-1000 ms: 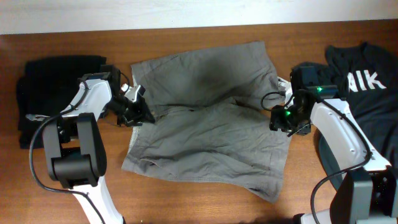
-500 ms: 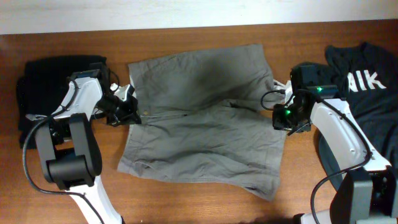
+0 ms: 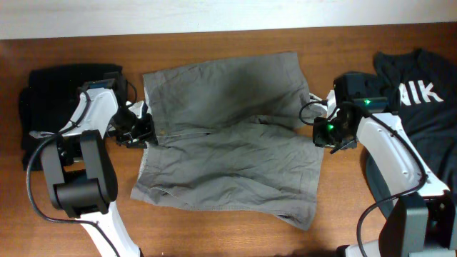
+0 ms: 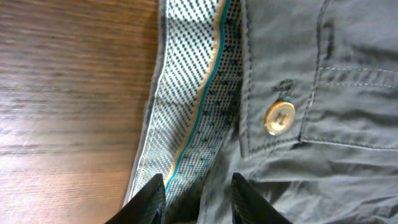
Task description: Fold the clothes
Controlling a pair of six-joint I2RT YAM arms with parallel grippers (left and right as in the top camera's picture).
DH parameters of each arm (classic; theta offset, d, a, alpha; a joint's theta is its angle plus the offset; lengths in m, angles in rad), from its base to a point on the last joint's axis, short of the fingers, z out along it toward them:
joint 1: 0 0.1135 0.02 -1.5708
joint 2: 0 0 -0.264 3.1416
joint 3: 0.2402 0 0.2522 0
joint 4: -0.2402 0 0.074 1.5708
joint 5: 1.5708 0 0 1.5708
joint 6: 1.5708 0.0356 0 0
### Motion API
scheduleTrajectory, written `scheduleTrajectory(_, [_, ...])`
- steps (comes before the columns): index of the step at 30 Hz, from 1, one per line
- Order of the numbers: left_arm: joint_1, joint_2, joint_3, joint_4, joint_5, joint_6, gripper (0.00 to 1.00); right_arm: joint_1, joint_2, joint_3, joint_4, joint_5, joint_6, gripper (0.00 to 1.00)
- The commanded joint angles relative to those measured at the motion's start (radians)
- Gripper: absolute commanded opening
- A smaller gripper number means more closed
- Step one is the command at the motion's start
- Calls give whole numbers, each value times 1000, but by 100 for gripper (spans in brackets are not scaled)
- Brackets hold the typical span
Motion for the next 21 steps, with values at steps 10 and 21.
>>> scheduleTrajectory(10, [-127,-119,106,-15,-8,-24,17,-2,35,17,20,-58,0,4])
scheduleTrajectory(21, [-168,-114,48,42,-84,-27,6,-2,201,11,69,-60,-19,4])
